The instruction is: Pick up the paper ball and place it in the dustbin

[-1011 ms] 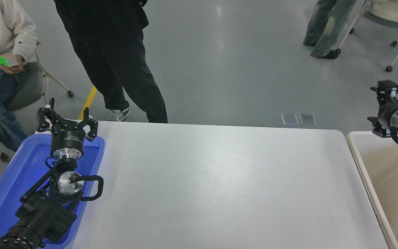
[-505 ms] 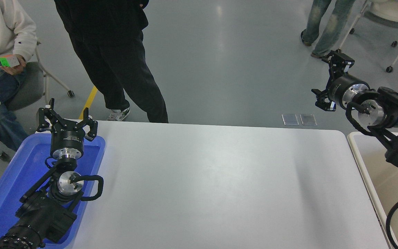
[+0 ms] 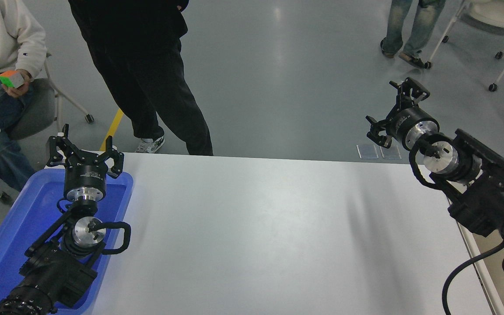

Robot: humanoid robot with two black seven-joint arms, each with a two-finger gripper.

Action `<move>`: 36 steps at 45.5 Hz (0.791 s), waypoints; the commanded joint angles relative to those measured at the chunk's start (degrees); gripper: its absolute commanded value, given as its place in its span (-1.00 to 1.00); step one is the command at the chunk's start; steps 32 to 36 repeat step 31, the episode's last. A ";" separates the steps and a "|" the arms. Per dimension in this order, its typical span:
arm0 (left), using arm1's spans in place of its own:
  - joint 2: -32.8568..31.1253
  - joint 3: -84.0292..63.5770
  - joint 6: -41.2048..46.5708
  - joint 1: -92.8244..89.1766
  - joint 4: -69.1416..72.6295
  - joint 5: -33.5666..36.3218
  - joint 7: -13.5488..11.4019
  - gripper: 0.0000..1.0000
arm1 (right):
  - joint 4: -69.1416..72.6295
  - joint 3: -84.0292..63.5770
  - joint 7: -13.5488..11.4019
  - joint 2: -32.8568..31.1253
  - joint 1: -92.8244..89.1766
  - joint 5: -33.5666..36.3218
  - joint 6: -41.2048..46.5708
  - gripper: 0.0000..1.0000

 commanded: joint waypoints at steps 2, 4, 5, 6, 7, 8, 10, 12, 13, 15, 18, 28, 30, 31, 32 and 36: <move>0.00 0.00 0.00 0.00 0.00 0.00 0.00 0.98 | -5.02 2.33 0.29 0.82 -4.48 0.12 9.37 1.00; 0.00 0.00 0.00 0.00 0.00 0.00 0.00 0.98 | -6.42 2.33 0.29 0.91 -4.65 0.12 10.69 1.00; 0.00 0.00 0.00 0.00 0.00 0.00 0.00 0.98 | -7.04 2.24 0.38 1.00 -4.74 0.20 11.13 1.00; 0.00 0.00 0.00 0.00 0.00 0.00 0.00 0.98 | -7.57 2.24 0.29 1.00 -4.74 0.12 11.57 1.00; 0.00 0.00 0.09 0.00 0.00 0.00 0.00 0.98 | -8.01 2.24 0.29 1.00 -4.74 0.20 11.84 1.00; 0.00 0.00 0.00 0.00 0.00 0.00 0.00 0.98 | -8.18 2.24 0.29 1.00 -4.74 0.12 12.01 1.00; 0.00 0.00 0.00 0.00 0.00 0.00 0.00 0.98 | -8.45 2.24 0.38 1.00 -4.74 0.20 12.02 1.00; 0.00 0.00 0.00 0.00 0.00 0.00 0.00 0.98 | -8.45 2.24 0.29 1.00 -4.83 0.12 12.02 1.00; 0.00 0.00 0.00 0.00 0.00 0.00 0.00 0.98 | -8.45 2.06 0.38 1.00 -4.83 0.12 12.02 1.00; 0.00 0.00 0.00 0.00 0.00 0.00 0.00 0.98 | -8.45 1.89 0.29 1.00 -4.83 0.12 12.02 1.00; 0.00 0.00 0.00 0.00 0.00 0.00 0.00 0.98 | -8.54 1.89 0.38 1.00 -4.92 0.12 12.19 1.00; 0.00 0.00 0.00 0.00 0.00 0.00 0.00 0.98 | -8.45 2.24 0.38 1.00 -5.89 0.12 14.39 1.00; 0.00 0.00 0.09 0.00 0.00 0.00 0.00 0.98 | -8.45 2.33 0.38 1.00 -5.89 0.12 14.39 1.00; 0.00 0.00 0.09 0.00 0.00 0.00 0.00 0.98 | -8.54 2.33 0.47 1.09 -5.89 0.12 14.39 1.00; 0.00 0.00 0.09 0.00 0.00 0.00 0.00 0.98 | -8.54 2.33 0.47 1.09 -5.89 0.12 14.39 1.00; 0.00 0.00 0.09 0.00 0.00 0.00 0.00 0.98 | -8.54 2.33 0.47 1.09 -5.89 0.12 14.39 1.00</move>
